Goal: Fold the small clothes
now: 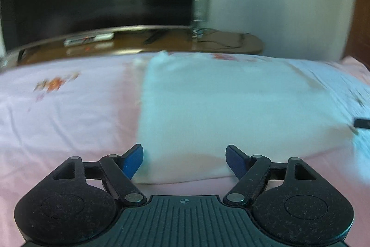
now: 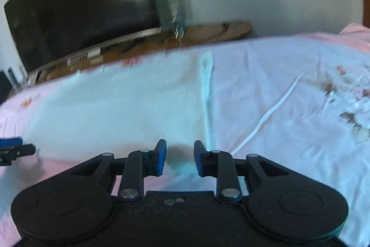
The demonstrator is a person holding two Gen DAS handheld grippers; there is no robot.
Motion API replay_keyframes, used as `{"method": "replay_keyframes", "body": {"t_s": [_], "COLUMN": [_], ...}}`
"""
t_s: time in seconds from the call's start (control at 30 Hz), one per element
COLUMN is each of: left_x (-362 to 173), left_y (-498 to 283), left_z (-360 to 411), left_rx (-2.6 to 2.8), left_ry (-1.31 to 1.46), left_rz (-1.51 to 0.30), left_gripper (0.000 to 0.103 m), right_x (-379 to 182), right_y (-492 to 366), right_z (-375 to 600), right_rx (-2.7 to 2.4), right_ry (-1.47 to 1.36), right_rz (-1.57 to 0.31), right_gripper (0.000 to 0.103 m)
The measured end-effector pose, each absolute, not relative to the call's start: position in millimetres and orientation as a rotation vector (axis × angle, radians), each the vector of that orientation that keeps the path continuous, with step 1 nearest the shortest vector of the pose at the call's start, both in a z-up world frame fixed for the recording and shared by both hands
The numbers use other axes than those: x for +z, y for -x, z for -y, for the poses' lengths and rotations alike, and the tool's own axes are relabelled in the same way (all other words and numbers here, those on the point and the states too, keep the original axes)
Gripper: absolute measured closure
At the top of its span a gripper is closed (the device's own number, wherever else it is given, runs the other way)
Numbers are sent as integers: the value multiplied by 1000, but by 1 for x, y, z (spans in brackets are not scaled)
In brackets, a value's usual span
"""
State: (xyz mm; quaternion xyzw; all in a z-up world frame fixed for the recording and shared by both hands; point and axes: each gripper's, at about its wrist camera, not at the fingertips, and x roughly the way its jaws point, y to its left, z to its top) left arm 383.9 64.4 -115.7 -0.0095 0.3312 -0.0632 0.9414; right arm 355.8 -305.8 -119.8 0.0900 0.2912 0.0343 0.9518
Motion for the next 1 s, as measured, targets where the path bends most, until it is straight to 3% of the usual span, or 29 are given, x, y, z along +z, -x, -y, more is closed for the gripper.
{"method": "replay_keyframes", "body": {"t_s": [0.1, 0.27, 0.6, 0.7, 0.77, 0.83, 1.0], "left_x": [-127, -129, -127, -127, -126, -123, -112], "left_y": [-389, -384, -384, -384, -384, -385, -366], "left_z": [-78, -86, -76, -76, -75, -72, -74], "left_rx": [-120, -75, -43, -44, -42, -20, -9], "left_ry": [87, 97, 39, 42, 36, 7, 23], "left_rz": [-709, -696, -715, -714, -718, -735, -750], "left_gripper": [25, 27, 26, 25, 24, 13, 12], "right_x": [-133, -139, -122, -139, -134, -127, -121], "right_y": [-365, -360, -344, -351, -352, -346, -332], "right_z": [319, 319, 305, 301, 305, 307, 300], "right_rx": [44, 41, 43, 44, 30, 20, 49], "right_ry": [-213, -161, -101, -79, -123, -163, -136], "right_rz": [-652, -648, -574, -636, -652, -620, -608], "right_gripper": [73, 79, 74, 74, 73, 72, 72]}}
